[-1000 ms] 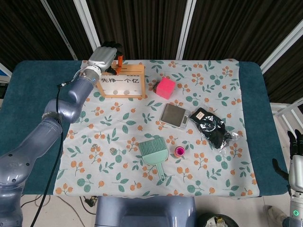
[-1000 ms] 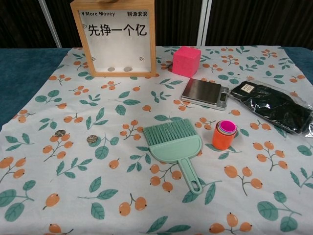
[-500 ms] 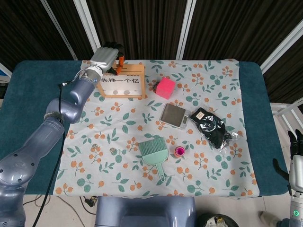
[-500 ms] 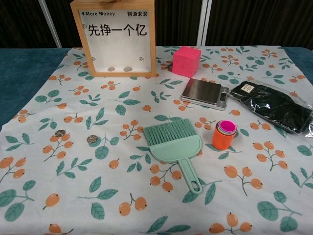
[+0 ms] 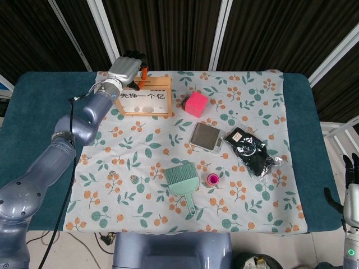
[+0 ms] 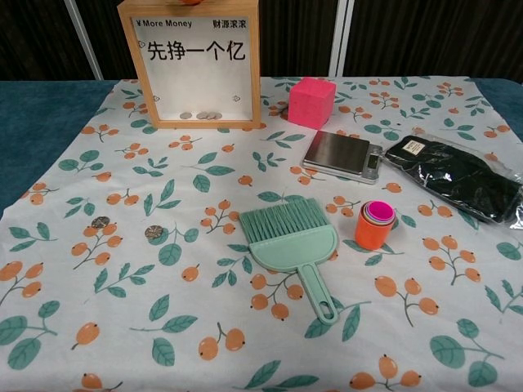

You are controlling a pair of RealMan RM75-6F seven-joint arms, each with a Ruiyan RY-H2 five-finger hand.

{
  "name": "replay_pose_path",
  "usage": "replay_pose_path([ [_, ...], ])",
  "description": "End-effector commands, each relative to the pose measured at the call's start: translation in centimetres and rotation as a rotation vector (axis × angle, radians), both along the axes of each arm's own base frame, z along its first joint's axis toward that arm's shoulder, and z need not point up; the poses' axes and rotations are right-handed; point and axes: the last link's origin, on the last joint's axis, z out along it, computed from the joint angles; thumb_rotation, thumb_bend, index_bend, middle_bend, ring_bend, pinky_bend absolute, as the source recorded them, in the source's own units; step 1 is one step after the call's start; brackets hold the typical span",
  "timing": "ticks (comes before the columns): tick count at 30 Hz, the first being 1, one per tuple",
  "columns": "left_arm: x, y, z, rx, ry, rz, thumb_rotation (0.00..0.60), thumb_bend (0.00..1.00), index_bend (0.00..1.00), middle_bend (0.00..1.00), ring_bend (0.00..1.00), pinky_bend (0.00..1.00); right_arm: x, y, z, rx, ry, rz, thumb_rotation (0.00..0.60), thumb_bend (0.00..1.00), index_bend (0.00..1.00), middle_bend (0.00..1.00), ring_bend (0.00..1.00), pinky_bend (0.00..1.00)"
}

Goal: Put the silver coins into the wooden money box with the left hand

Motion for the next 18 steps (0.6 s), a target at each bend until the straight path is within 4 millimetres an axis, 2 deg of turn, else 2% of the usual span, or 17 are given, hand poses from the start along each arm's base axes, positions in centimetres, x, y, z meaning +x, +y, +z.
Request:
replay_pose_path([
  [1,0.4,0.0,0.5,0.018,-0.039,-0.021,0.600,0.27,0.46,0.10,0.00,0.00,0.0,0.0,0.0,-0.002,0.000,0.000,0.600,0.36,0.06,0.02,0.00,0.00],
  [6,0.9,-0.8,3.0,0.148,-0.189,-0.171,0.600,0.27,0.45,0.10,0.00,0.00,-0.1,0.0,0.0,-0.002,-0.004,-0.006,0.600,0.36,0.06,0.02,0.00,0.00],
  [9,-0.6,-2.9,4.5,0.230,-0.278,-0.287,0.600,0.26,0.45,0.09,0.00,0.00,-0.1,-0.1,0.0,-0.004,-0.005,-0.006,0.600,0.36,0.06,0.02,0.00,0.00],
  [13,-5.4,-7.9,4.8,0.266,-0.295,-0.391,0.600,0.23,0.45,0.09,0.00,0.00,-0.1,-0.1,0.0,-0.003,-0.004,-0.004,0.600,0.36,0.06,0.02,0.00,0.00],
  [18,-13.1,-15.2,3.4,0.248,-0.278,-0.334,0.600,0.22,0.44,0.09,0.00,0.00,0.0,-0.1,0.0,0.000,0.003,0.005,0.600,0.36,0.06,0.02,0.00,0.00],
])
